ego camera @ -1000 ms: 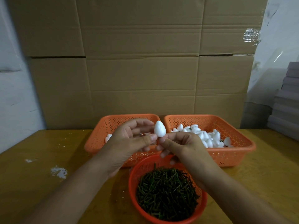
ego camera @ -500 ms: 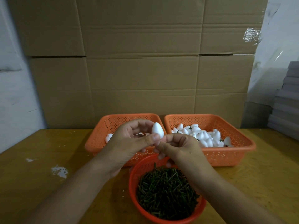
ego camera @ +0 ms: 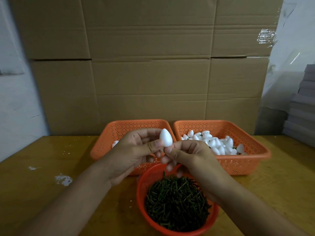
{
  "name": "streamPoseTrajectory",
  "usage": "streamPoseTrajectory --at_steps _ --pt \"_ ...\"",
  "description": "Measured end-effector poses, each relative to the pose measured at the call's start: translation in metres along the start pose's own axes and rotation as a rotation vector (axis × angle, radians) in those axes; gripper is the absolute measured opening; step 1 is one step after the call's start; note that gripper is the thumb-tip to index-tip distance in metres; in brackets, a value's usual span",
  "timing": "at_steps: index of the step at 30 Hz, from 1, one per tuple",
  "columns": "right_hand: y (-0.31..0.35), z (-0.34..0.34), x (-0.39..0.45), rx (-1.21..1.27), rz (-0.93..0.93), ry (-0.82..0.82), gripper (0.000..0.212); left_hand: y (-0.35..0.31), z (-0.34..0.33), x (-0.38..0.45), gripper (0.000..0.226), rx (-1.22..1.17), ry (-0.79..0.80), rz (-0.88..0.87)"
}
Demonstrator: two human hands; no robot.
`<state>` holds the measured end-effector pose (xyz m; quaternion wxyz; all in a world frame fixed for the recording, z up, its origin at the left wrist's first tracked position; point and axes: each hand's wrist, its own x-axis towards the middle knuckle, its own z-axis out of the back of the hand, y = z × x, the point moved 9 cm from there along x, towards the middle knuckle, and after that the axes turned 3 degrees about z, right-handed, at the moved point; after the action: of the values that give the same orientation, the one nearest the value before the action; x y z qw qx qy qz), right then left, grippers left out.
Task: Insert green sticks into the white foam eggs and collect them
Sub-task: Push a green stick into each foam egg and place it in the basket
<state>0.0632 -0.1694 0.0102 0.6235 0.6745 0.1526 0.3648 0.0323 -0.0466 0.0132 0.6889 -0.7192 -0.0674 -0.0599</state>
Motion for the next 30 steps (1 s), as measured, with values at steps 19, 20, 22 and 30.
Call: streamPoseTrajectory --at_steps 19,20,22,30 --pt "-0.004 0.010 0.001 0.001 0.000 -0.110 0.013 -0.006 0.004 -0.002 0.046 -0.042 -0.089 -0.045" --pt "-0.005 0.010 0.001 0.001 -0.005 -0.114 0.013 -0.006 0.004 -0.002 0.045 -0.036 -0.093 -0.049" --pt "-0.006 0.010 0.001 -0.002 -0.008 -0.115 0.011 -0.006 0.004 -0.002 0.043 -0.011 -0.098 -0.051" --pt "-0.002 0.005 0.000 -0.030 0.015 -0.074 0.017 -0.004 0.003 -0.002 0.036 0.082 -0.094 -0.052"
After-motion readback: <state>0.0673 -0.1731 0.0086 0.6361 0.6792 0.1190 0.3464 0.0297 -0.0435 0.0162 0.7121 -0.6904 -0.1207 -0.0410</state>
